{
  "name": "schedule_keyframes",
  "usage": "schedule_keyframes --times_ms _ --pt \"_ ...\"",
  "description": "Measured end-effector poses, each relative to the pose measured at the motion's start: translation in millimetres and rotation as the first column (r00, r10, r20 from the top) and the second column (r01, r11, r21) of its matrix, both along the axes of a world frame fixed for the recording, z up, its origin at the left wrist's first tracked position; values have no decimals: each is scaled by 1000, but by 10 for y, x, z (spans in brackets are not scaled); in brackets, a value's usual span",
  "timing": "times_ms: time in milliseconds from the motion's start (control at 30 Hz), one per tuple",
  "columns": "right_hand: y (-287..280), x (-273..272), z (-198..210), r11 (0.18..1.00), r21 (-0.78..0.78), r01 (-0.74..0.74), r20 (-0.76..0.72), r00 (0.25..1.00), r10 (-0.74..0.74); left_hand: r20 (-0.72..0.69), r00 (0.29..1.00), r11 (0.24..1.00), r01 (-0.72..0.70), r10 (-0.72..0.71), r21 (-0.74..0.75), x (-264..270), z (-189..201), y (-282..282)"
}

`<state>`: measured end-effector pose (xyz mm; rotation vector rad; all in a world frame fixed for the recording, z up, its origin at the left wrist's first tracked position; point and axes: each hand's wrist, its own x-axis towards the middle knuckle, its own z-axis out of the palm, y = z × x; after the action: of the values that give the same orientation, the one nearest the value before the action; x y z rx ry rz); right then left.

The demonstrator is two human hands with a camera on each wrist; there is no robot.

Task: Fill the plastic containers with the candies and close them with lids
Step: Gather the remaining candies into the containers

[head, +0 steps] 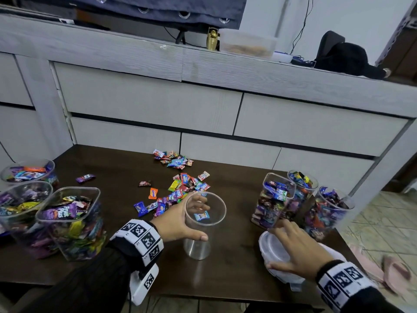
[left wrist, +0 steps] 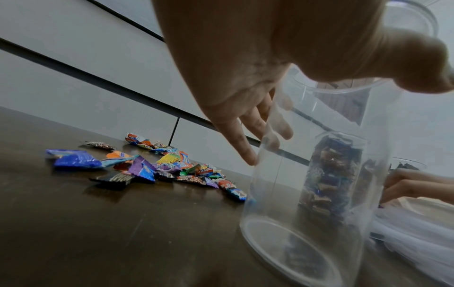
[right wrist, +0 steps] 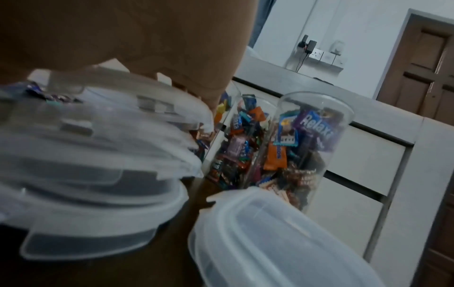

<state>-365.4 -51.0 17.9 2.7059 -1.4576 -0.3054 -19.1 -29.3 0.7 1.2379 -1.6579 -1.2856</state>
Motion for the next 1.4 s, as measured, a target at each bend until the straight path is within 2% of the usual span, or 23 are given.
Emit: schedule_keyframes --times_ms 167,367,467,567,633,667,700,733,800,833,867,933,1033,1167,1300,1400 --pt "28 73 1 981 -160 106 -14 994 -110 -7 1000 1000 -4 4 -4 -5 3 7" --pt "166 176 103 971 -190 147 -30 987 -156 -72 995 997 75 -73 23 39 0 -4" --pt "232 379 188 964 -240 110 212 975 -59 -117 990 996 84 -83 7 91 16 11" --pt "132 647 189 994 -97 59 391 920 -16 -175 983 997 -35 47 69 167 42 39" --pt "-25 853 135 995 34 89 485 869 -94 -78 973 976 -214 217 48 228 23 44" --pt "-121 961 112 990 89 108 503 853 -138 21 948 948 -318 318 -12 275 -14 22" --pt "-227 1068 87 984 134 119 512 842 -171 167 896 911 -405 412 -76 319 -43 -14" --pt "-332 1175 56 975 184 128 510 835 -206 347 812 881 -453 470 -135 361 -76 -53" --pt "-522 1373 -25 945 300 129 461 848 -262 663 598 868 -468 449 -166 392 -152 -146" --pt "-604 1463 -75 931 342 125 402 876 -265 756 519 868 -478 400 -131 398 -179 -199" --pt "-677 1548 -129 924 362 124 325 912 -250 813 463 862 -499 353 -91 399 -214 -254" --pt "-816 1696 -248 927 358 112 209 958 -196 874 400 845 -534 275 -22 425 -325 -366" --pt "-995 1866 -387 935 340 97 167 973 -162 906 377 829 -556 193 55 508 -550 -527" --pt "-1267 2039 -477 945 307 111 148 976 -162 923 343 866 -500 176 21 671 -761 -763" --pt "-1552 2208 -503 954 289 80 103 988 -114 916 376 921 -390 140 20 732 -778 -1029" --pt "-1683 2337 -510 948 319 -7 127 991 -35 908 407 957 -289 100 24 695 -728 -1194"
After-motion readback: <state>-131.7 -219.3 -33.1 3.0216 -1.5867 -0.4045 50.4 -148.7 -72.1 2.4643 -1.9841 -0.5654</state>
